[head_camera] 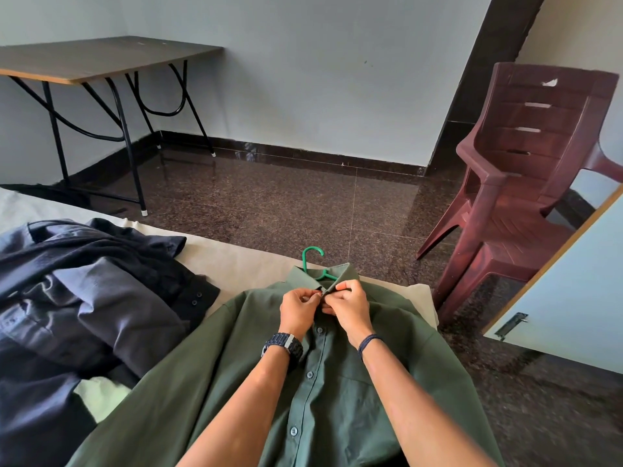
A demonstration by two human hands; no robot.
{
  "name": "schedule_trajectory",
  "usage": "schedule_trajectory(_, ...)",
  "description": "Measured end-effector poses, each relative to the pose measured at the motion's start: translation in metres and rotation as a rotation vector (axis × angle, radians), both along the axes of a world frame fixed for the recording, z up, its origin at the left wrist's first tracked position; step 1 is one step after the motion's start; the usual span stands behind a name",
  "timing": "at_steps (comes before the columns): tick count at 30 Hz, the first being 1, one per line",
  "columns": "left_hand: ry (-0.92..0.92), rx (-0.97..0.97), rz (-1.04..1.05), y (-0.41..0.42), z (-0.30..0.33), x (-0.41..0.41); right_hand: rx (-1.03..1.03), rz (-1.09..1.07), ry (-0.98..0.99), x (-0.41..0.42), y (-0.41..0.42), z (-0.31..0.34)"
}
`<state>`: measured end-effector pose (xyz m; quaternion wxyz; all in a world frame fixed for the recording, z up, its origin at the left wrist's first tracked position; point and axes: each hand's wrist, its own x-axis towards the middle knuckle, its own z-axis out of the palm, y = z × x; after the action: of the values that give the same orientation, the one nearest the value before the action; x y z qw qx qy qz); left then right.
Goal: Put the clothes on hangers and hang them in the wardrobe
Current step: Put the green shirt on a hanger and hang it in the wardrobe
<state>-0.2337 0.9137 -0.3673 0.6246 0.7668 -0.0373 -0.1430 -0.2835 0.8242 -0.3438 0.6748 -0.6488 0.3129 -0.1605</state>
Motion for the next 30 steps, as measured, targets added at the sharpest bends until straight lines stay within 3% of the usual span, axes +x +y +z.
schedule_trajectory(13, 0.221, -0.063, -0.176, 0.005, 0.003, 0.012, -0.137, -0.055, 0.035, 0.002, 0.001, -0.017)
schedule_trajectory(20, -0.046, 0.129, -0.137, 0.003, 0.002, 0.002, -0.172, -0.079, 0.046, 0.003, -0.004, -0.021)
schedule_trajectory(30, -0.213, 0.211, -0.142, 0.006, 0.005, -0.004, -0.140, -0.035, 0.056, 0.001, -0.008, -0.020)
